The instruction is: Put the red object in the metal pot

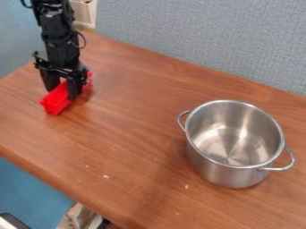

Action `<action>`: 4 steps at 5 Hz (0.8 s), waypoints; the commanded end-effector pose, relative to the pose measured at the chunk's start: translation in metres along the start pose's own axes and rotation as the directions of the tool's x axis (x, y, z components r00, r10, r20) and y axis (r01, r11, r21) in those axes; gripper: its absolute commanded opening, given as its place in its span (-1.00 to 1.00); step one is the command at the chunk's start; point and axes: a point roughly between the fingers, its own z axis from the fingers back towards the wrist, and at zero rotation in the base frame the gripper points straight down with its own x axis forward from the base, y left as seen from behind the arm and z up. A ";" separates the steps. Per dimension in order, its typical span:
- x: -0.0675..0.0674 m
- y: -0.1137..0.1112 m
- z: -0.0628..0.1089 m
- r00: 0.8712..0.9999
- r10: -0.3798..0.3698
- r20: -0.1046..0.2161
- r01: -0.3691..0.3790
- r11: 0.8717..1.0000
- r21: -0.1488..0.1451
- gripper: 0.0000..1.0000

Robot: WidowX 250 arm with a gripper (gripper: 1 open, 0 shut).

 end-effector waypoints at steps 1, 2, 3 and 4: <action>0.008 0.000 0.031 0.996 -0.011 0.087 0.008 0.999 0.038 -1.00; 0.007 -0.003 0.033 0.996 -0.011 0.091 0.008 0.999 0.034 -1.00; 0.006 -0.005 0.034 0.995 -0.011 0.095 0.008 0.999 0.031 -1.00; 0.005 -0.007 0.035 0.995 -0.011 0.099 0.009 1.000 0.028 -1.00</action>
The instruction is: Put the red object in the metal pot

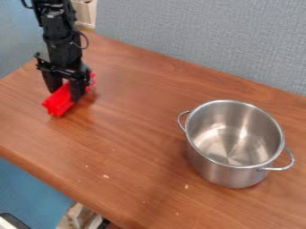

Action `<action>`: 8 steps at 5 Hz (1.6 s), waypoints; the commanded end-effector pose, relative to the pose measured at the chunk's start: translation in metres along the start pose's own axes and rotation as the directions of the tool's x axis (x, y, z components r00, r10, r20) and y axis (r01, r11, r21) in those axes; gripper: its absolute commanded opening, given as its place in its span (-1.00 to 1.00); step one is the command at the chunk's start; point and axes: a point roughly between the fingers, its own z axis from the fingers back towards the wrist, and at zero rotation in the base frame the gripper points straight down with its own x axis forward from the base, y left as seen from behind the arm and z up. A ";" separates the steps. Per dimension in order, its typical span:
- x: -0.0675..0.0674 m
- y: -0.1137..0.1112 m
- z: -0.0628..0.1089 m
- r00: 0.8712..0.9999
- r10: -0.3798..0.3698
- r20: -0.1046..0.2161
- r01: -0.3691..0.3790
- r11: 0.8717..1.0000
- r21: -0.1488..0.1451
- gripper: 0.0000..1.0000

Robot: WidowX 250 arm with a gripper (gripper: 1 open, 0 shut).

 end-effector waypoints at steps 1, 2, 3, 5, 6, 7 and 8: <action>0.008 0.000 0.028 0.997 -0.007 0.080 0.004 0.999 0.034 -1.00; 0.007 -0.002 0.030 0.996 -0.006 0.084 0.004 1.000 0.031 -1.00; 0.006 -0.004 0.030 0.996 -0.005 0.087 0.003 1.000 0.029 -1.00; 0.005 -0.008 0.032 0.996 -0.003 0.093 0.001 1.000 0.026 -1.00; 0.005 -0.009 0.032 0.995 -0.002 0.096 0.000 1.000 0.025 -1.00; 0.004 -0.011 0.032 0.995 -0.001 0.098 -0.001 1.000 0.024 -1.00; 0.003 -0.013 0.033 0.995 -0.001 0.100 -0.002 1.000 0.023 -1.00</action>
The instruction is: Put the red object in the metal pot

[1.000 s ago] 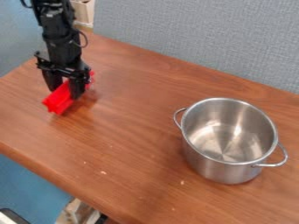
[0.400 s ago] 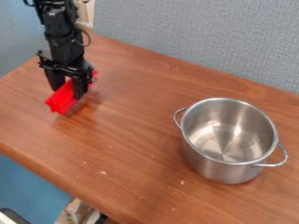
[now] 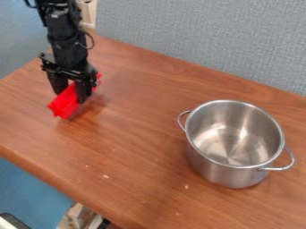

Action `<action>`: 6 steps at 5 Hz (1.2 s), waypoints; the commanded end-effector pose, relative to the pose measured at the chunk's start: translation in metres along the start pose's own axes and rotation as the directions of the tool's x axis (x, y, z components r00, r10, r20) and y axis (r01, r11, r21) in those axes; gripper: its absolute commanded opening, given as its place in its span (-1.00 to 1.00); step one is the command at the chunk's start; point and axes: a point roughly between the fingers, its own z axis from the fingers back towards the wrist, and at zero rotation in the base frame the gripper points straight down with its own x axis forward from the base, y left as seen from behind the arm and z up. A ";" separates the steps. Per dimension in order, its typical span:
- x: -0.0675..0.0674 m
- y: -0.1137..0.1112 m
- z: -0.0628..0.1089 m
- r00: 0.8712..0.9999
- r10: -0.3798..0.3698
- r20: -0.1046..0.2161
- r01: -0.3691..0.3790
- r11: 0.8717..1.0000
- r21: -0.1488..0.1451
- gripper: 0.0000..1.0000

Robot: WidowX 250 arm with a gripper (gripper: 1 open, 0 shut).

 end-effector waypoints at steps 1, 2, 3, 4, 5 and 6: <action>0.009 0.002 0.028 0.996 0.002 0.085 -0.005 0.999 0.038 -1.00; 0.008 0.000 0.028 0.996 0.002 0.086 -0.006 0.999 0.038 -1.00; 0.007 -0.001 0.028 0.996 0.002 0.088 -0.005 0.999 0.038 -1.00; 0.006 -0.003 0.029 0.996 0.002 0.089 -0.005 0.999 0.038 -1.00; 0.006 -0.004 0.028 0.996 0.003 0.090 -0.006 0.999 0.038 -1.00; 0.003 -0.006 0.035 0.996 0.003 0.094 -0.007 0.999 0.043 -1.00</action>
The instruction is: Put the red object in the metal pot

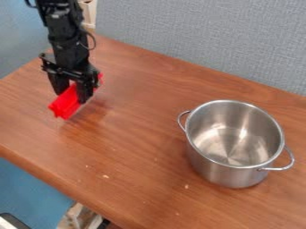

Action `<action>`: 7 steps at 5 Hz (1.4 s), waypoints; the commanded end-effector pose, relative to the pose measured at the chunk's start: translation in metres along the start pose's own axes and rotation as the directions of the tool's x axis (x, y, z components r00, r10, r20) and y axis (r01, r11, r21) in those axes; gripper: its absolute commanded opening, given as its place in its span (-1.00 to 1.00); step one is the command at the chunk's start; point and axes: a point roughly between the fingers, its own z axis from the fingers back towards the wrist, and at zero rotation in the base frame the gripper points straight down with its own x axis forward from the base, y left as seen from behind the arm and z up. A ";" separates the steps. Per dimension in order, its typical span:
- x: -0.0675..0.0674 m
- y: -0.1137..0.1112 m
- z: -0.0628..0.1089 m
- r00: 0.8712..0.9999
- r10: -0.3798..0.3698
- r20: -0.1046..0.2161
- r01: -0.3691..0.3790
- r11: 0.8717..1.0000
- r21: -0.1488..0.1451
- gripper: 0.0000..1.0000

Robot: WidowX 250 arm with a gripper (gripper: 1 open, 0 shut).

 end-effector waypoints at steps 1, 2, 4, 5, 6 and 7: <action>0.005 -0.010 0.041 0.996 -0.014 0.083 0.012 0.999 0.033 -1.00; -0.001 -0.040 0.073 0.991 -0.060 0.116 0.056 0.998 0.033 -1.00; -0.004 -0.139 0.092 0.968 -0.215 0.132 0.217 0.976 0.001 -1.00; -0.007 -0.190 0.084 0.952 -0.283 0.116 0.286 0.958 -0.003 -1.00; -0.008 -0.229 0.071 0.942 -0.321 0.094 0.324 0.946 -0.009 -1.00; -0.011 -0.259 0.056 0.924 -0.376 0.072 0.377 0.926 -0.005 -1.00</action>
